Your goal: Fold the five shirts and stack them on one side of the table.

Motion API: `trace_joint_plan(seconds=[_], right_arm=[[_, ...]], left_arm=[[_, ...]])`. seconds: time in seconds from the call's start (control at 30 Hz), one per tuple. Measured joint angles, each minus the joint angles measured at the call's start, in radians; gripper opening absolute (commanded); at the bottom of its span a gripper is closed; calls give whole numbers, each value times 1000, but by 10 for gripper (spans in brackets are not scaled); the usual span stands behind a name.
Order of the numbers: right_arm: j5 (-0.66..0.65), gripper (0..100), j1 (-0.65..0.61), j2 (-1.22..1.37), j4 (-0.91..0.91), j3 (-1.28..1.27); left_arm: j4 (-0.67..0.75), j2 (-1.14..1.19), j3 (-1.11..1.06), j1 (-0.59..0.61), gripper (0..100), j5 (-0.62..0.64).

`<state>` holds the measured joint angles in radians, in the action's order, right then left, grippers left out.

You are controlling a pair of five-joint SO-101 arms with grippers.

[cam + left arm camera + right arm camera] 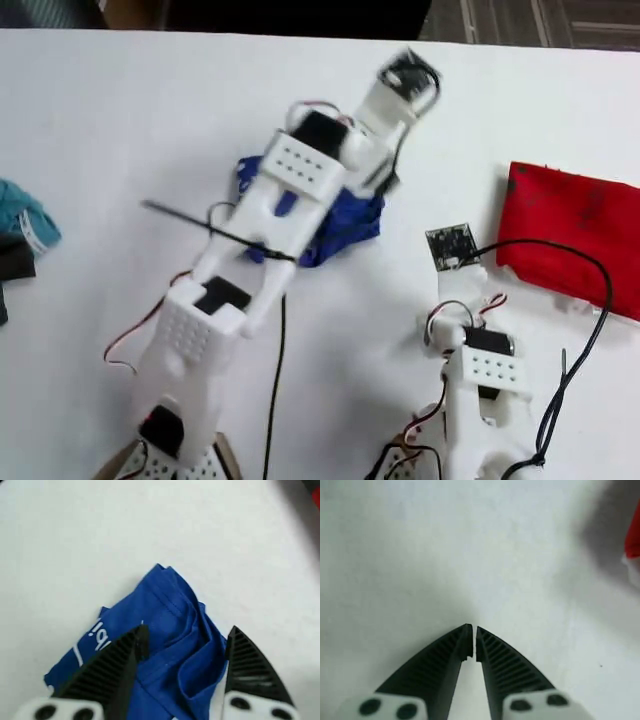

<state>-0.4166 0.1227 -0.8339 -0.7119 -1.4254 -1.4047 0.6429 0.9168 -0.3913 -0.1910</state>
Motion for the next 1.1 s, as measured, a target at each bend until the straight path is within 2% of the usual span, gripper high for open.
trace_joint_plan(seconds=[0.13,0.47,0.6,0.83,0.97,1.1], right_arm=[[0,23,0,0,0,0],[-28,22,-18,0,-28,54],[-61,23,-110,110,-183,281],[-68,23,-319,445,-416,755],[-68,23,-445,608,-456,970],[-68,23,-494,747,-456,1142]], left_arm=[[-66,-3,97,84,268,0],[-84,196,43,279,267,0],[-84,269,43,336,266,0],[-84,367,115,381,209,0],[-84,420,173,408,210,0],[-92,439,239,425,210,0]])
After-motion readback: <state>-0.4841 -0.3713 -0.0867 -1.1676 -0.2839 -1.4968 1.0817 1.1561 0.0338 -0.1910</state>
